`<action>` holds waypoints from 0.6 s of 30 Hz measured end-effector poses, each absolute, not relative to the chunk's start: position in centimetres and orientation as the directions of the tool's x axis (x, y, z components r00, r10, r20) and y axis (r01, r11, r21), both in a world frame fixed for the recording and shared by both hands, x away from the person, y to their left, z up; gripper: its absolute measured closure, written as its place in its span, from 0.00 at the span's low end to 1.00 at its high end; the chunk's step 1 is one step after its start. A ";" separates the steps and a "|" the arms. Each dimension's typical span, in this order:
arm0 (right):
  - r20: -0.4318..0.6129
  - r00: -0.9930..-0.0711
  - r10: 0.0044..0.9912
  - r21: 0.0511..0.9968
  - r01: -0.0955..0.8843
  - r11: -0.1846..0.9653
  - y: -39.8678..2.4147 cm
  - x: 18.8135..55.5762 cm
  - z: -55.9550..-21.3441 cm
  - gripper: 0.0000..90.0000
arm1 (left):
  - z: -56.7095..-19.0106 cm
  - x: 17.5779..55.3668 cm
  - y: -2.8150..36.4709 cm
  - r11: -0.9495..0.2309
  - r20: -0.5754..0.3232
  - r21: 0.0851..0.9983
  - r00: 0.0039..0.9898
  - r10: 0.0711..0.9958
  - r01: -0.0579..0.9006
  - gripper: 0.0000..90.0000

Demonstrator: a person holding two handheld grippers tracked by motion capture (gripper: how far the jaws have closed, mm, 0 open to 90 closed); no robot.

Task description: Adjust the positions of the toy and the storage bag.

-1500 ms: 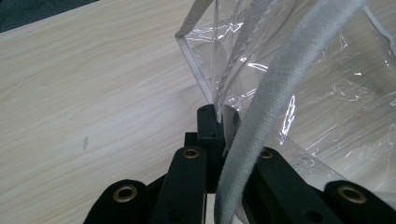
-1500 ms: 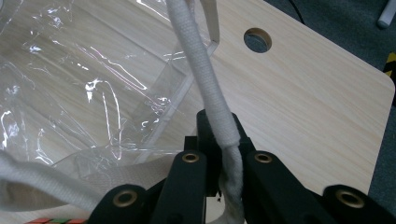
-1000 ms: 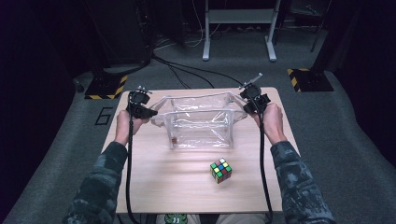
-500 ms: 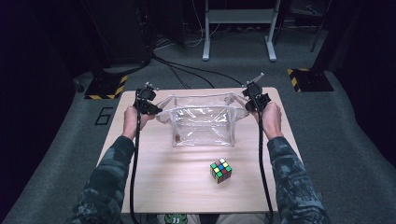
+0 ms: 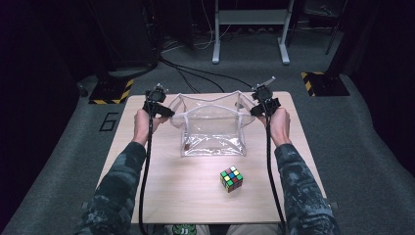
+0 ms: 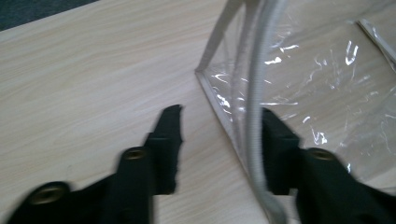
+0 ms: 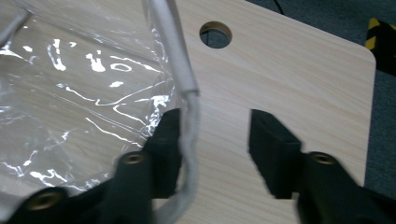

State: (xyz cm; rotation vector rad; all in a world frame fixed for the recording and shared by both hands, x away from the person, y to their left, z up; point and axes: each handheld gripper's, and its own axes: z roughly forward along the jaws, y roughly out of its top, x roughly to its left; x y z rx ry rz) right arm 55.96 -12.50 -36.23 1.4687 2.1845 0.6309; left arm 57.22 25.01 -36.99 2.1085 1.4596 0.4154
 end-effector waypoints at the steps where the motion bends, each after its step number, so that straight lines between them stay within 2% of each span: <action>1: -0.099 -0.346 0.933 0.587 0.737 0.335 -12.5 56.0 -36.2 0.46 | -37.0 57.2 25.0 -0.270 -0.050 0.587 0.367 0.929 0.764 0.40; 2: -0.084 -0.350 0.933 0.599 0.730 0.328 -12.5 55.7 -36.0 0.35 | -36.7 57.2 25.2 -0.248 -0.062 0.605 0.355 0.933 0.757 0.35; 3: -0.084 -0.350 0.933 0.599 0.730 0.328 -12.5 55.7 -36.0 0.35 | -36.7 57.2 25.2 -0.248 -0.062 0.605 0.355 0.933 0.757 0.31; 4: -0.077 -0.352 0.933 0.605 0.727 0.324 -12.5 55.5 -35.8 0.23 | -36.3 57.0 25.2 -0.252 -0.058 0.616 0.362 0.930 0.746 0.28; 6: -0.063 -0.360 0.931 0.620 0.717 0.319 -12.7 55.2 -35.4 0.16 | -35.9 56.7 25.2 -0.261 -0.048 0.627 0.371 0.927 0.734 0.22; 12: -0.028 -0.371 0.928 0.659 0.691 0.296 -13.5 53.9 -34.2 0.04 | -34.8 55.4 26.0 -0.261 -0.065 0.653 0.396 0.916 0.711 0.15; 18: -0.015 -0.400 0.916 0.696 0.654 0.296 -14.3 52.0 -33.4 0.00 | -33.9 53.8 26.9 -0.260 -0.082 0.678 0.423 0.902 0.687 0.09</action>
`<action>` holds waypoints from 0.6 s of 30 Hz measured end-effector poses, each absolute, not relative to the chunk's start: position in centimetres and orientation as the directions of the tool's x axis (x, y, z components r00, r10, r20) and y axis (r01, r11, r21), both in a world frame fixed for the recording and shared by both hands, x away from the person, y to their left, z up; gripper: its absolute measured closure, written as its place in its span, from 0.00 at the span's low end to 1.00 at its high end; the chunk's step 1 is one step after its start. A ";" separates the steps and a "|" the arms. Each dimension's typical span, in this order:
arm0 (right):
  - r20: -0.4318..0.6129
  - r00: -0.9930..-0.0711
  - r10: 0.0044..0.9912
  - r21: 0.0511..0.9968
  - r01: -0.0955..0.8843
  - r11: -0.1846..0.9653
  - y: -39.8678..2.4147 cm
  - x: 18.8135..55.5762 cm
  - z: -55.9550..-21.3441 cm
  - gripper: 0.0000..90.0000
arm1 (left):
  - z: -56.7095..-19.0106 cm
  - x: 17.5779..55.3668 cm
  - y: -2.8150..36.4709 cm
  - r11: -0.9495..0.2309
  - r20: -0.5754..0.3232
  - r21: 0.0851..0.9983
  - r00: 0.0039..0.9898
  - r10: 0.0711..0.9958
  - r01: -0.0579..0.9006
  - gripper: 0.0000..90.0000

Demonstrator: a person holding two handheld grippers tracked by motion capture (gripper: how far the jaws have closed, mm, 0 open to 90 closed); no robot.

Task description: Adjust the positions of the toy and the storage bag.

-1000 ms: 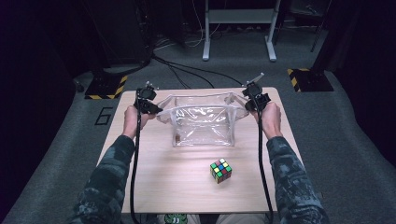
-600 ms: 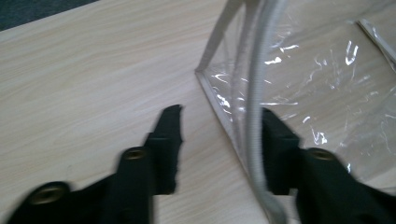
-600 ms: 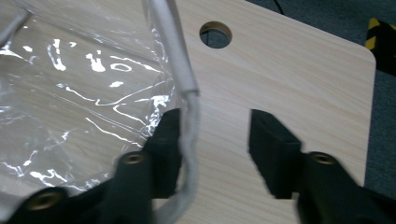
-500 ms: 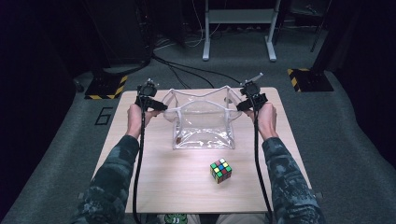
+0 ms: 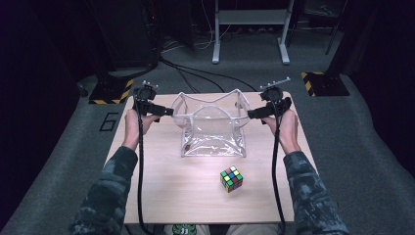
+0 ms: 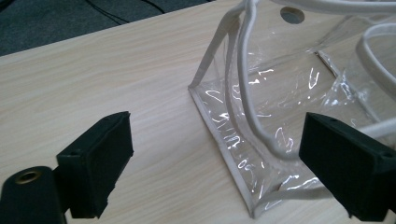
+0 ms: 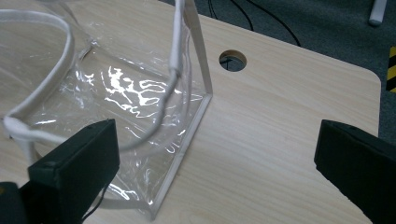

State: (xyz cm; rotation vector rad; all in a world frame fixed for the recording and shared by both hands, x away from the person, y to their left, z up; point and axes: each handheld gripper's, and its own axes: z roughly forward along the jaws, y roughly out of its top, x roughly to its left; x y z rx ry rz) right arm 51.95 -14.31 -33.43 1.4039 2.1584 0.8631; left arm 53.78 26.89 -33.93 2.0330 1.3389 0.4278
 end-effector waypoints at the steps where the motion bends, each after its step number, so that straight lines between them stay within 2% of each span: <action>1: -0.015 -0.400 0.916 0.696 0.654 0.296 -14.3 52.0 -33.4 0.00 | -33.9 53.8 26.9 -0.260 -0.082 0.678 0.423 0.902 0.687 0.09; 12: -0.013 -0.440 0.898 0.741 0.599 0.304 -15.7 47.9 -34.0 0.00 | -34.8 50.9 27.8 -0.271 -0.092 0.702 0.462 0.882 0.658 0.05; 18: -0.016 -0.436 0.900 0.742 0.598 0.303 -17.0 45.7 -35.7 0.00 | -36.5 48.8 28.4 -0.300 -0.067 0.704 0.481 0.874 0.644 0.03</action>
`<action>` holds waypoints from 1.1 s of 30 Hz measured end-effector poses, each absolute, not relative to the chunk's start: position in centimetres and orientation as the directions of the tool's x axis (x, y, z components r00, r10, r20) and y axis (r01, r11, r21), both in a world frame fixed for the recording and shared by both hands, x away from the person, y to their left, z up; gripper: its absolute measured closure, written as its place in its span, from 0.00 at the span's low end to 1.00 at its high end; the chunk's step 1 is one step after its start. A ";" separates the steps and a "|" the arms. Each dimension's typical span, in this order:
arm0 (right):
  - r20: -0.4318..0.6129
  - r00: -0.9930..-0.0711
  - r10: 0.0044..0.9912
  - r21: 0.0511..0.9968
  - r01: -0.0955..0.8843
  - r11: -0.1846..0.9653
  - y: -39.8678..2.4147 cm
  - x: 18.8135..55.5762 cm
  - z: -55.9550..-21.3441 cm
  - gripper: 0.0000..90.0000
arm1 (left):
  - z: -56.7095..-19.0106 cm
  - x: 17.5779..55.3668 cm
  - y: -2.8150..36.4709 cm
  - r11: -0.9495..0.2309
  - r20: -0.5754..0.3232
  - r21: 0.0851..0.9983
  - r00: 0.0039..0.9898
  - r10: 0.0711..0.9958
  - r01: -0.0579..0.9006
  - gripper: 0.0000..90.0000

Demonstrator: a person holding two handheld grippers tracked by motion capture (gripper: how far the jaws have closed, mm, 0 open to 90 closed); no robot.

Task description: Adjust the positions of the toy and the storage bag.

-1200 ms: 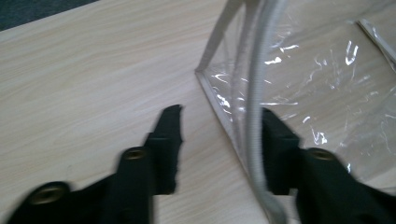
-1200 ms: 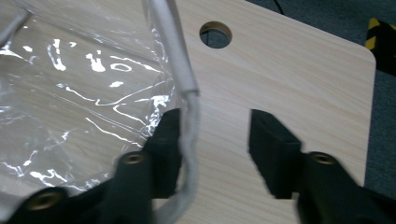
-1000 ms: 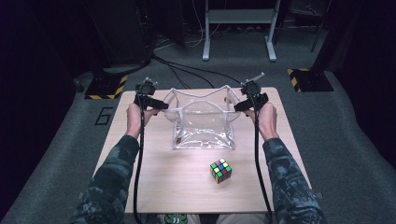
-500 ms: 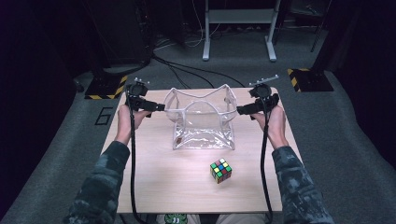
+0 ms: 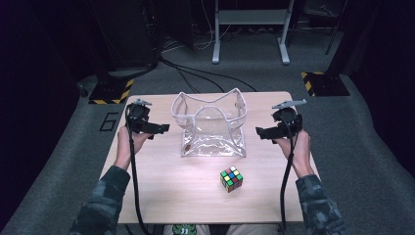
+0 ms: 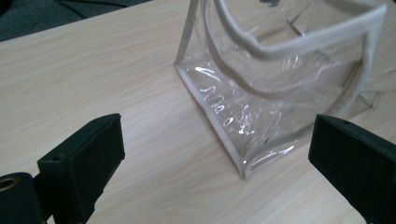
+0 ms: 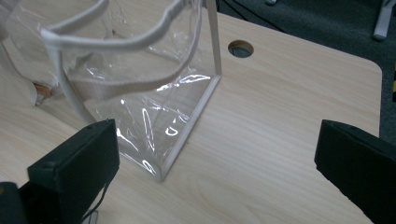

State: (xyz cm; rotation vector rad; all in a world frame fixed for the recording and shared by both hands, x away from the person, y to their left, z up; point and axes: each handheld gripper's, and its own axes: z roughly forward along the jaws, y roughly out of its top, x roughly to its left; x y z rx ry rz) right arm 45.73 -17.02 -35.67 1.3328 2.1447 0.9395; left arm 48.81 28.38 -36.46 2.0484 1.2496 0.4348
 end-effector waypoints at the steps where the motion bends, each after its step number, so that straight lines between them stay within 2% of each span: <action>1: -0.016 -0.433 0.901 0.739 0.602 0.302 -17.2 45.5 -36.0 0.00 | -37.2 48.3 28.7 -0.302 -0.068 0.702 0.482 0.873 0.645 0.03; 11: -0.015 -0.417 0.909 0.710 0.635 0.304 -18.9 43.1 -40.4 0.00 | -41.5 45.9 30.6 -0.307 -0.053 0.675 0.460 0.887 0.671 0.03; 24: 0.034 -0.367 0.930 0.666 0.701 0.252 -20.8 40.5 -46.7 0.00 | -47.9 42.8 32.5 -0.286 -0.083 0.659 0.445 0.892 0.696 0.02; 33: -0.006 -0.318 0.948 0.687 0.688 0.235 -21.3 38.5 -50.6 0.00 | -51.1 41.1 33.0 -0.265 -0.059 0.681 0.412 0.909 0.682 0.01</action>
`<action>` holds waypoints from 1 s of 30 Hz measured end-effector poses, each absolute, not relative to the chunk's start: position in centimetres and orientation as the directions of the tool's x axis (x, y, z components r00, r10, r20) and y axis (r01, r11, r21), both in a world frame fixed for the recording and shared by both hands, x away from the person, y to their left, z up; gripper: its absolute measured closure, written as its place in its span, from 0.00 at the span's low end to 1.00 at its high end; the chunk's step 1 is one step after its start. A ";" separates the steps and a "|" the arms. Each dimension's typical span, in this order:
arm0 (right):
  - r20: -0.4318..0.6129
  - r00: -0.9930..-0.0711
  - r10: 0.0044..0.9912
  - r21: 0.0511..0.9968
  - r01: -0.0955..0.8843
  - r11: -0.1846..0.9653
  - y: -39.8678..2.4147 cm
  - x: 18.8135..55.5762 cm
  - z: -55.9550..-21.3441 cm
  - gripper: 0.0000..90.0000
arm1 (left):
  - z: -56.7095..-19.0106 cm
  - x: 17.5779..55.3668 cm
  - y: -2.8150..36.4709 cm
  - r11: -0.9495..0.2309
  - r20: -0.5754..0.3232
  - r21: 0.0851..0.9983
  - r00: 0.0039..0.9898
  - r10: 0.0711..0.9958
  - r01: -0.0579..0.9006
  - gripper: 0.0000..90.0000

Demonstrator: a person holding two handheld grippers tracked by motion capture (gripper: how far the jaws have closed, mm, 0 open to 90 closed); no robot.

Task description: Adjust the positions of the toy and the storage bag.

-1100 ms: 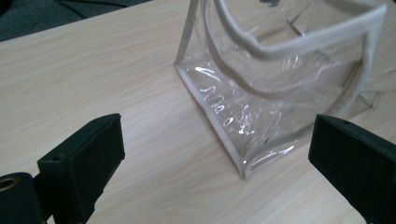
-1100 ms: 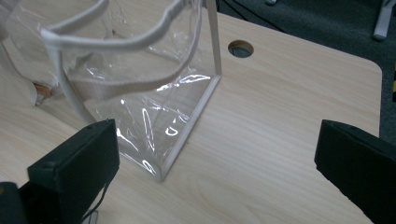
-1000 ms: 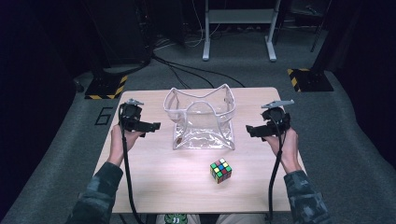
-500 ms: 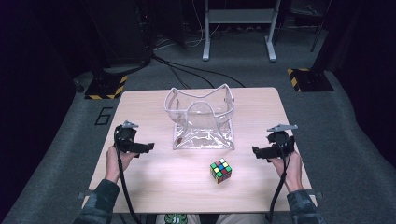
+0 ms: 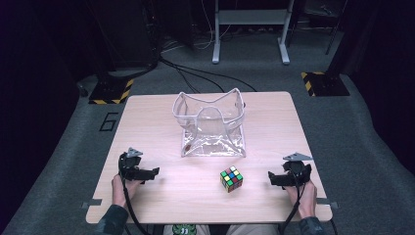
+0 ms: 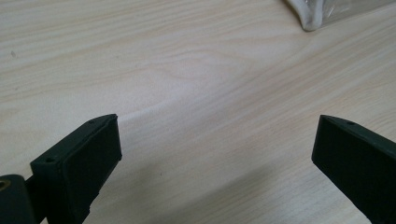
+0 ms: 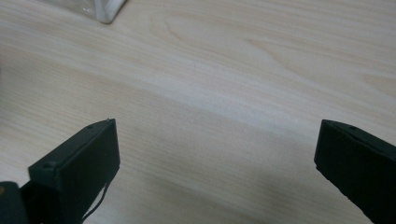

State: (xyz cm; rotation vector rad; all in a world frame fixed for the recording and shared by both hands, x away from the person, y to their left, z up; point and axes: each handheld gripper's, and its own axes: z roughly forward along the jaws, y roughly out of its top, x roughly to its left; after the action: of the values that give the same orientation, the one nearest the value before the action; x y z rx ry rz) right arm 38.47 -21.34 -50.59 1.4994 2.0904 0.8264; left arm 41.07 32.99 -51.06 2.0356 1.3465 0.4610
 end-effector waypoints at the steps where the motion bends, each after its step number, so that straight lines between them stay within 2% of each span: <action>1: -0.004 -0.320 0.947 0.695 0.681 0.233 -21.4 38.4 -50.9 0.00 | -51.3 41.0 33.0 -0.264 -0.052 0.686 0.408 0.912 0.678 0.01; 8: -0.027 -0.315 0.949 0.679 0.691 0.248 -21.5 38.2 -52.4 0.00 | -52.8 40.4 33.0 -0.249 -0.033 0.703 0.381 0.924 0.666 0.01; 10: -0.001 -0.315 0.949 0.693 0.684 0.228 -22.0 38.2 -52.7 0.00 | -53.0 40.2 32.9 -0.255 -0.016 0.711 0.378 0.926 0.655 0.01; 21: -0.004 -0.275 0.961 0.719 0.668 0.194 -22.1 37.9 -53.0 0.00 | -53.2 40.0 32.7 -0.243 -0.009 0.720 0.359 0.933 0.650 0.01; 30: -0.002 -0.279 0.960 0.717 0.669 0.196 -22.2 37.8 -53.0 0.00 | -53.2 40.0 32.6 -0.246 -0.009 0.721 0.363 0.932 0.648 0.01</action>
State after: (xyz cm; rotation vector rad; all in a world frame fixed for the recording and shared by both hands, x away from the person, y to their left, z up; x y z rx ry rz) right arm 37.85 -22.16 -52.96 1.5170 2.0217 0.8527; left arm 39.98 32.56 -53.15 1.9881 1.3643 0.5707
